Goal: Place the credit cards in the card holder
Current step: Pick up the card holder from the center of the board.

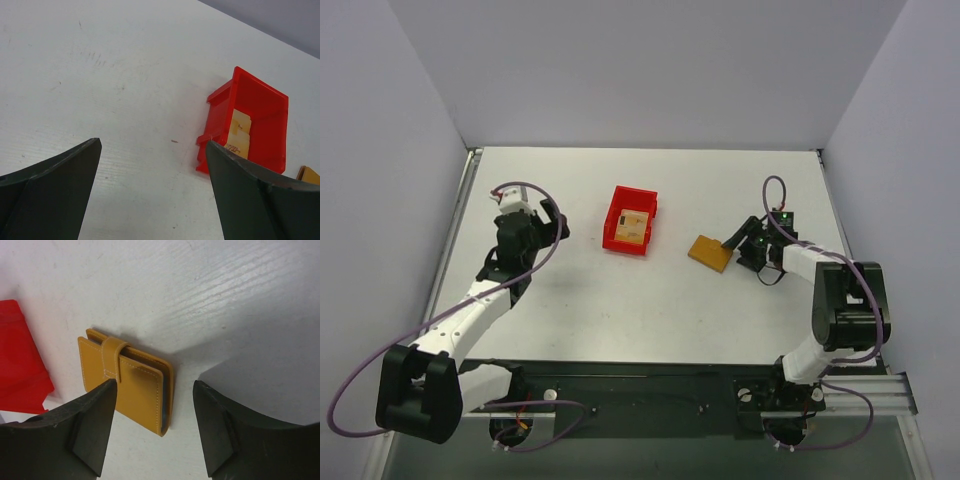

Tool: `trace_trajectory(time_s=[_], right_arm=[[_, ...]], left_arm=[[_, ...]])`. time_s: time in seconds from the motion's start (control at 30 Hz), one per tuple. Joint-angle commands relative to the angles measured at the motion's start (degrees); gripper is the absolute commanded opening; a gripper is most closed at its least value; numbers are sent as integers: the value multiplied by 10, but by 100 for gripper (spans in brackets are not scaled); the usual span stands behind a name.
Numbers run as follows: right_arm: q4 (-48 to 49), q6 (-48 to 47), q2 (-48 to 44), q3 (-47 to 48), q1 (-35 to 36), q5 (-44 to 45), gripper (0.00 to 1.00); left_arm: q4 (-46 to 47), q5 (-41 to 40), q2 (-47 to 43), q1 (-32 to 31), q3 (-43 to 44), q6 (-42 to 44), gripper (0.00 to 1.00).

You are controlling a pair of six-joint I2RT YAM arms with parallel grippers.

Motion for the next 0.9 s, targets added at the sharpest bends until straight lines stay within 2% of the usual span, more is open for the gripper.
trace_trajectory(time_s=[0.0,0.13,0.27,0.53,0.6,0.73,0.87], right_arm=[[21,24,27,-15,0,-23,57],[35,27,35,-19,0,-29,50],[42,28,39,-24,0,-31,38],[47,24,30,-27,0,-32,3],[47,19,23,-28,0,-32,0],[60,11,-12,-39,0,-38,0],[55,-10,-72,-45,9,-26,0]], left_arm=[[22,9,-15,10,-4,-10,97],[23,13,-19,13,-4,-11,97],[27,25,-14,13,-6,-10,97],[28,33,-2,14,9,7,97],[24,31,-1,15,16,8,97],[32,48,0,16,22,9,97],[46,108,9,15,32,6,94]])
